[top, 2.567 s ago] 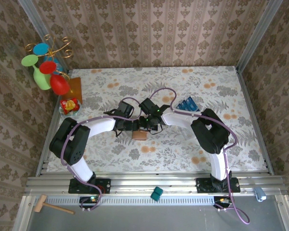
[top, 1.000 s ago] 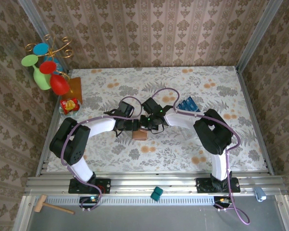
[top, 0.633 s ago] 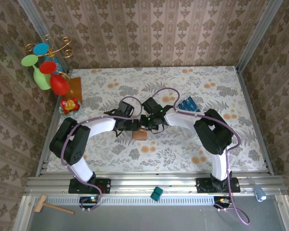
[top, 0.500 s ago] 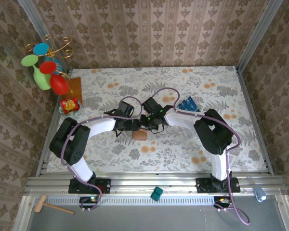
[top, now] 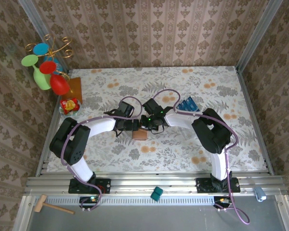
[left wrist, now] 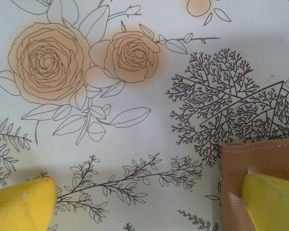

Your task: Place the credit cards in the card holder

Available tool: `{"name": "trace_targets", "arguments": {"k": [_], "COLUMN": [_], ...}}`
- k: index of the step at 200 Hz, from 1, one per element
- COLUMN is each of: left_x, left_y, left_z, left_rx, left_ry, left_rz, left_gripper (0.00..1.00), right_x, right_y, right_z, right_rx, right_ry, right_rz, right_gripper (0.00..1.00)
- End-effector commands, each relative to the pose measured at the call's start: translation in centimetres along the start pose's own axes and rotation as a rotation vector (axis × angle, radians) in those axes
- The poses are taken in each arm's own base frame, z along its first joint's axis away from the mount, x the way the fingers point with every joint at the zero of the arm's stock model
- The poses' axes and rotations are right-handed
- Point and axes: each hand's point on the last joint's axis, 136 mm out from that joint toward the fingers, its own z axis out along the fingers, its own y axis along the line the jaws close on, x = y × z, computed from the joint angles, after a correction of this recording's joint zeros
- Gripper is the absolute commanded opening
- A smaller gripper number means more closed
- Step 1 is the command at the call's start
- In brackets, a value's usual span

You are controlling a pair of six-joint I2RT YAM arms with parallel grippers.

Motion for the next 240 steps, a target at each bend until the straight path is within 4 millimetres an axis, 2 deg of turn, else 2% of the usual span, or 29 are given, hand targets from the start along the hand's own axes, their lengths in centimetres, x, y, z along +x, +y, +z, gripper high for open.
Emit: {"name": "trace_targets", "arguments": {"k": [1, 22, 112, 176, 240], "left_x": [4.3, 4.2, 4.3, 4.2, 4.4], "left_y": [1.5, 1.4, 1.5, 1.4, 1.5], "left_z": [2.4, 2.5, 2.5, 2.4, 2.5], "left_rx": [-0.062, -0.062, -0.062, -0.061, -0.060], "left_ry": [0.123, 0.122, 0.124, 0.123, 0.126], "left_rz": [0.017, 0.016, 0.015, 0.015, 0.012], "left_gripper": [1.00, 1.00, 1.00, 1.00, 1.00], "right_x": [0.9, 1.2, 2.1, 1.1, 0.9], "right_y": [-1.7, -2.0, -0.6, 1.7, 2.1], "right_z": [0.9, 0.9, -0.4, -1.6, -1.8], "right_rx": [0.031, 0.029, -0.019, -0.088, -0.087], "right_ry": [0.026, 0.031, 0.026, -0.008, -0.011], "right_rz": [0.040, 0.047, 0.020, -0.018, -0.026], "right_gripper": [0.00, 0.00, 0.00, 0.00, 0.00]}}
